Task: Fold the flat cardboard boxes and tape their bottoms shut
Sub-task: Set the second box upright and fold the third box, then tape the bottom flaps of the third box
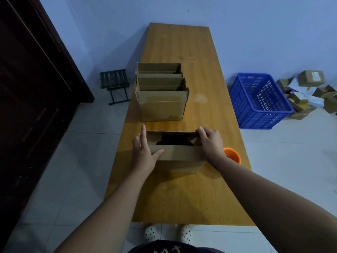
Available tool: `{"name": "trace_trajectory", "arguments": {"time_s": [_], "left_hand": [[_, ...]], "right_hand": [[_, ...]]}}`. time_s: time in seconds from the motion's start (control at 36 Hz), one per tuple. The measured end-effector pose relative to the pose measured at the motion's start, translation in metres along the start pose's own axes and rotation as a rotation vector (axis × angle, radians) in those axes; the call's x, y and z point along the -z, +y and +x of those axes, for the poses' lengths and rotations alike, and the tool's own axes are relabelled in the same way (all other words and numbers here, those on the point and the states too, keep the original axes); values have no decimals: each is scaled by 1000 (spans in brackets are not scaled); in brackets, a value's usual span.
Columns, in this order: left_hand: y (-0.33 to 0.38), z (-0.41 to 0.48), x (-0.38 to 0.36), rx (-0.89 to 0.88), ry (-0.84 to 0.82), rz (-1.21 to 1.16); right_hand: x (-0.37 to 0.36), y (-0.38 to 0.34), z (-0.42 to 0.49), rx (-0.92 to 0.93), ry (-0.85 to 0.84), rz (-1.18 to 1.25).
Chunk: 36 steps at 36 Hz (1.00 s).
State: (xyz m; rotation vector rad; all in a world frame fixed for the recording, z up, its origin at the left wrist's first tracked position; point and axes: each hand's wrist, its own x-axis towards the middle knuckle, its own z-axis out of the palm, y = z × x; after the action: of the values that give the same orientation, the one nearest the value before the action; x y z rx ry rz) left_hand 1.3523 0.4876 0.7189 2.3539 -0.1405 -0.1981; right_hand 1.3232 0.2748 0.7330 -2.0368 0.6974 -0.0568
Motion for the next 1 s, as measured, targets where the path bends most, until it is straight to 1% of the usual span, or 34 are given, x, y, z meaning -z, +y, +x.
{"name": "trace_trajectory", "arguments": {"time_s": [0.11,0.17,0.28,0.42,0.5,0.58,0.64,0.72,0.81,0.86,0.92,0.97,1.0], "left_hand": [[1,1,-1,-8,-4,61],[5,0,-1,-14,-12,109],[6,-3,-2,-88,-29,253],[13,-9,-6,-156,-47,427],[27,-14,-13,-181,-148,423],[38,-16,-25,-277,-230,433],[39,-14,-35,-276,-281,418],[35,-12,-42,-310,-372,526],[32,-11,-41,-323,-407,582],[32,-11,-41,-314,-405,588],[34,-11,-41,-309,-412,591],[35,-9,-42,-302,-422,583],[35,-9,-42,-295,-423,576]], "right_hand": [[-1,10,4,-25,-6,7],[2,9,1,-59,-42,26],[4,17,-8,-157,-135,108],[1,17,-10,-265,-120,200],[0,14,-7,-303,-111,232],[-3,14,-5,-299,-81,202],[-5,15,-4,-281,-60,158],[-5,17,-4,-241,-51,107],[-4,28,-12,-122,15,27],[1,42,-16,-43,120,-124],[8,57,-15,-28,189,-344],[16,69,-9,-66,185,-557],[19,73,-6,-97,153,-635]]}}
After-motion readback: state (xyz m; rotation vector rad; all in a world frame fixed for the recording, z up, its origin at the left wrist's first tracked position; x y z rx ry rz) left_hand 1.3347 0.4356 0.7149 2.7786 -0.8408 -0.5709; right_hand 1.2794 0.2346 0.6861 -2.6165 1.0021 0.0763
